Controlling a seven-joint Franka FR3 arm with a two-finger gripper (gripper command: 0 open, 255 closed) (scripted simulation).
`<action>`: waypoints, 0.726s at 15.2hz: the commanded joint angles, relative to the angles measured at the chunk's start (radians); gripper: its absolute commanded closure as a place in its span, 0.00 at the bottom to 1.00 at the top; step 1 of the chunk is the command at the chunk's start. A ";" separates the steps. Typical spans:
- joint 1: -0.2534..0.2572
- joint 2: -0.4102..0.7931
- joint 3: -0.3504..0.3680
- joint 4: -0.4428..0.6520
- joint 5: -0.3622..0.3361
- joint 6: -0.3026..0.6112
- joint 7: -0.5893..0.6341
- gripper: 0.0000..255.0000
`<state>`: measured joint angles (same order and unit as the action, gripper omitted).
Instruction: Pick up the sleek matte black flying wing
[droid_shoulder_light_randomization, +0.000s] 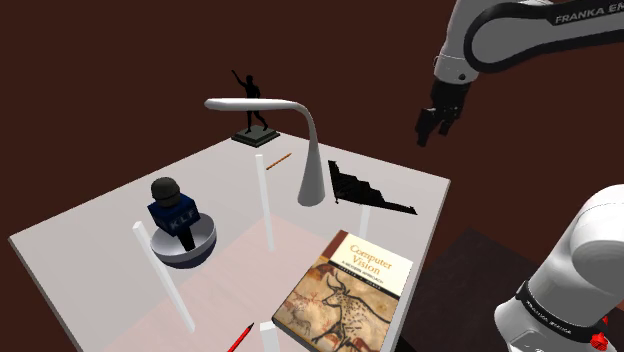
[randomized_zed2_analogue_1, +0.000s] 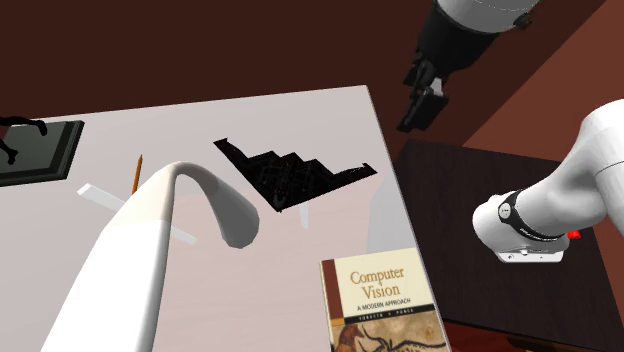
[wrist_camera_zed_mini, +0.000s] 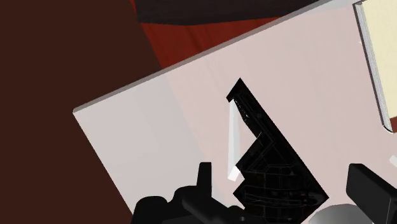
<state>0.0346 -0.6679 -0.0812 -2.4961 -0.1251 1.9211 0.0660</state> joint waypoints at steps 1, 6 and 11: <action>0.010 0.050 -0.008 -0.024 -0.002 0.062 -0.019 0.00; 0.032 0.207 -0.028 -0.054 -0.004 0.215 -0.070 0.00; 0.055 0.388 -0.042 -0.054 0.003 0.361 -0.124 0.00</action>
<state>0.0846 -0.3213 -0.1215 -2.5515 -0.1242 2.2491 -0.0480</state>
